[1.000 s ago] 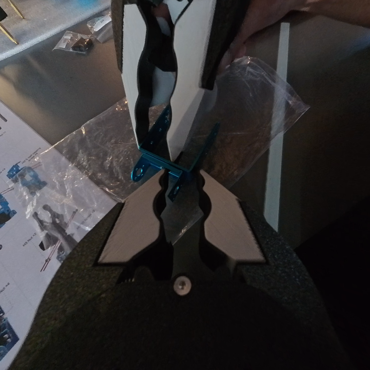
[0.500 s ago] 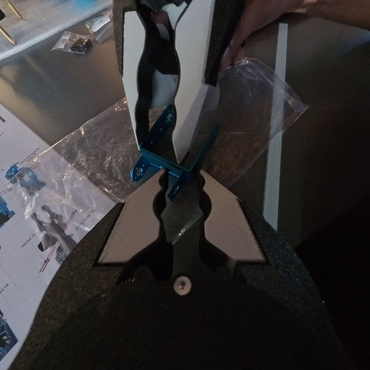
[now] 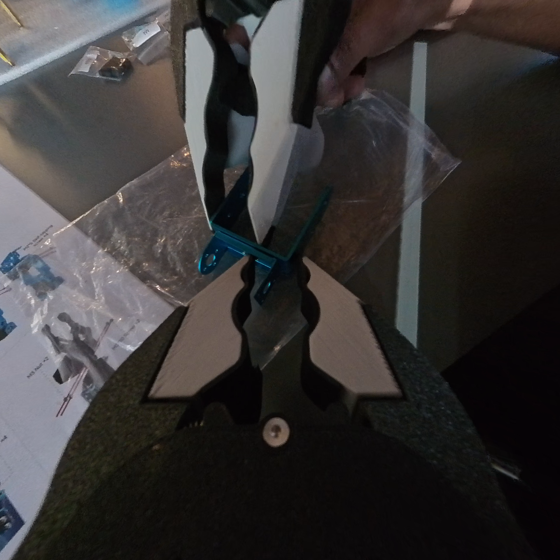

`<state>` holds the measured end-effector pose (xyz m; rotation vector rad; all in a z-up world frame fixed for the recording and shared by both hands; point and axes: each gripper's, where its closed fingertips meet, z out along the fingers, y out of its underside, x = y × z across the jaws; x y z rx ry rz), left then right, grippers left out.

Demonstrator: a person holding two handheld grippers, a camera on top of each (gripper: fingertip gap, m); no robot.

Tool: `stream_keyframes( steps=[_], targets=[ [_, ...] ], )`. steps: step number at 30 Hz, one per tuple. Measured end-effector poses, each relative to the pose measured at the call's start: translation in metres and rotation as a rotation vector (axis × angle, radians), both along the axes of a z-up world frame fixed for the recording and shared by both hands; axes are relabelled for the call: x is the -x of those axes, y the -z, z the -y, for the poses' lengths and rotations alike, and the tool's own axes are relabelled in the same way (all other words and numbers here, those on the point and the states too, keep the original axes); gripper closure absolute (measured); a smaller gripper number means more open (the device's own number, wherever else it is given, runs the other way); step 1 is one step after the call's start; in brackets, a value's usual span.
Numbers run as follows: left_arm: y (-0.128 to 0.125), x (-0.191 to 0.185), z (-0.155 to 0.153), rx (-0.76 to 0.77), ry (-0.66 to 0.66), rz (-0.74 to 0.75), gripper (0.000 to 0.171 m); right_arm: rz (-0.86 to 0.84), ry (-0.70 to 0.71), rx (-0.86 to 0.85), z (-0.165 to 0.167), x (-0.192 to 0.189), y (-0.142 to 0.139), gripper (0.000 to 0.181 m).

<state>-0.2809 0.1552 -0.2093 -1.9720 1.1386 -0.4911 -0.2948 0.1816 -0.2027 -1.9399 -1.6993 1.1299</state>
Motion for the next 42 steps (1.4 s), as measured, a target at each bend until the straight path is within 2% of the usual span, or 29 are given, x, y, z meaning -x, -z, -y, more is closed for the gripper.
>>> stream_keyframes(
  steps=[2, 6, 12, 18, 23, 26, 28, 34, 36, 39, 42],
  targets=[
    [0.0001, -0.0003, 0.0008, -0.003, 0.004, -0.002, 0.145, -0.011, -0.011, 0.059, 0.0025, -0.001, -0.0015, 0.14],
    [0.0001, -0.001, 0.0015, -0.006, 0.013, -0.005, 0.145, 0.036, -0.037, -0.108, 0.002, -0.0012, 0.0039, 0.144],
    [-0.0001, -0.0008, 0.0025, -0.002, 0.024, 0.0, 0.144, 0.001, -0.012, 0.065, 0.0027, -0.0012, 0.0002, 0.144],
    [0.0, -0.002, 0.0029, -0.002, 0.03, -0.001, 0.144, 0.057, -0.052, -0.13, 0.0035, -0.0025, 0.0056, 0.144],
    [0.0001, -0.0022, 0.0036, -0.002, 0.036, 0.001, 0.144, 0.014, -0.023, 0.078, 0.0048, -0.0028, 0.0008, 0.142],
    [0.0001, -0.0026, 0.0035, 0.003, 0.04, 0.002, 0.144, 0.027, -0.056, 0.021, 0.0086, -0.0041, 0.0017, 0.134],
    [0.0001, -0.0028, 0.0035, 0.003, 0.041, 0.002, 0.144, 0.066, -0.043, -0.09, 0.0041, -0.0032, 0.0061, 0.143],
    [0.0002, -0.0026, 0.0035, 0.002, 0.04, 0.002, 0.144, 0.013, -0.012, 0.112, 0.0042, -0.0031, 0.0014, 0.142],
    [0.0002, -0.003, 0.0035, 0.0, 0.04, 0.0, 0.144, 0.029, -0.04, 0.045, 0.0073, -0.0036, 0.0024, 0.136],
    [0.0002, -0.0032, 0.0034, -0.001, 0.041, -0.001, 0.145, 0.077, -0.039, -0.078, 0.0046, -0.0035, 0.0072, 0.143],
    [0.0001, -0.0028, 0.0036, 0.001, 0.04, 0.002, 0.145, 0.059, -0.017, 0.033, 0.0046, -0.0031, 0.0041, 0.144]
  ],
)
